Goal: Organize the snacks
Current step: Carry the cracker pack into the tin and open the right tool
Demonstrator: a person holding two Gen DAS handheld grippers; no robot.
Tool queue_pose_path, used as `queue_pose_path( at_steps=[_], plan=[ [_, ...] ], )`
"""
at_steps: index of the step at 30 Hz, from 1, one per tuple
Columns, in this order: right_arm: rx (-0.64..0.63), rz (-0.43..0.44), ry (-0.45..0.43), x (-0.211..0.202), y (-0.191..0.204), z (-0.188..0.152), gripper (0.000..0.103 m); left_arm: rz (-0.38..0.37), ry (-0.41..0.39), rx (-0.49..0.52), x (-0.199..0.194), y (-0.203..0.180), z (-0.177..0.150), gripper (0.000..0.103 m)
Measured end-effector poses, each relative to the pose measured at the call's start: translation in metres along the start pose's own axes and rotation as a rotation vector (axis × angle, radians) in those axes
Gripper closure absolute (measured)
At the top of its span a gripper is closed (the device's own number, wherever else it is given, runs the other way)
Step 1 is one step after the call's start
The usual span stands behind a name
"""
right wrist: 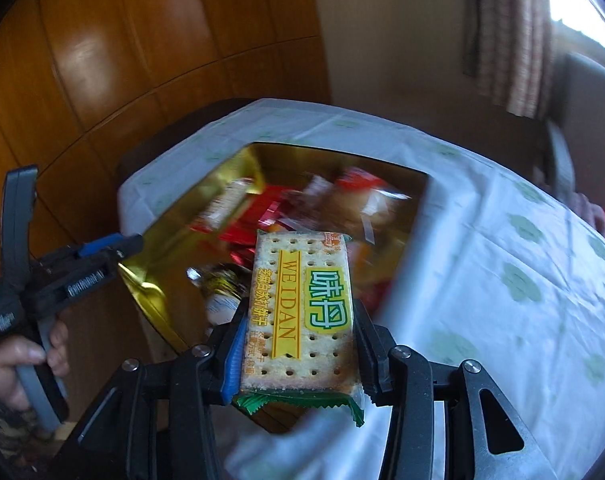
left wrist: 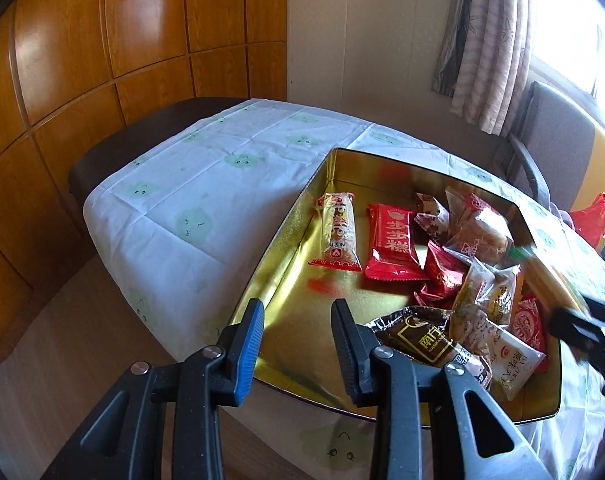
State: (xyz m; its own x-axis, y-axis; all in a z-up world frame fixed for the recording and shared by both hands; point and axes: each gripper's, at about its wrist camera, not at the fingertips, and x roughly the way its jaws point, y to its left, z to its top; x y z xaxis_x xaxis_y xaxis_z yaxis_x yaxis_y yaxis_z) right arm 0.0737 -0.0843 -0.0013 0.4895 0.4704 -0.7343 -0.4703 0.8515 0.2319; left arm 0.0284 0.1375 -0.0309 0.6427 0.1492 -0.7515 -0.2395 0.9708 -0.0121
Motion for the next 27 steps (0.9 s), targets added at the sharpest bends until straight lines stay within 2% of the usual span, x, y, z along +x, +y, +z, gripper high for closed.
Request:
queue_pose_path(
  at_steps=[5,7,11,12,15,25,27],
  plan=[
    [-0.03,0.058,0.024,0.048,0.024,0.024,0.053,-0.012,0.016,0.004,0.004,-0.001,-0.003,0.068],
    [-0.043,0.039,0.045,0.066,0.026,0.026,0.045,-0.015,0.021,0.006,0.004,-0.003,-0.004,0.068],
    [-0.028,0.05,0.054,0.067,0.024,0.018,0.044,-0.012,0.019,0.004,0.005,-0.003,-0.005,0.068],
    [-0.042,0.044,0.049,0.064,0.024,0.014,0.046,-0.013,0.02,0.004,0.005,-0.003,-0.005,0.068],
    [-0.08,0.037,0.042,0.059,0.028,0.007,0.064,-0.011,0.021,0.005,0.005,-0.004,-0.005,0.068],
    [-0.084,-0.014,0.087,0.081,0.03,-0.003,0.069,-0.036,0.008,0.046,-0.003,-0.018,-0.007,0.068],
    [-0.07,0.007,0.081,0.076,0.028,-0.004,0.069,-0.038,0.0,0.054,-0.006,-0.02,-0.007,0.068]
  ],
)
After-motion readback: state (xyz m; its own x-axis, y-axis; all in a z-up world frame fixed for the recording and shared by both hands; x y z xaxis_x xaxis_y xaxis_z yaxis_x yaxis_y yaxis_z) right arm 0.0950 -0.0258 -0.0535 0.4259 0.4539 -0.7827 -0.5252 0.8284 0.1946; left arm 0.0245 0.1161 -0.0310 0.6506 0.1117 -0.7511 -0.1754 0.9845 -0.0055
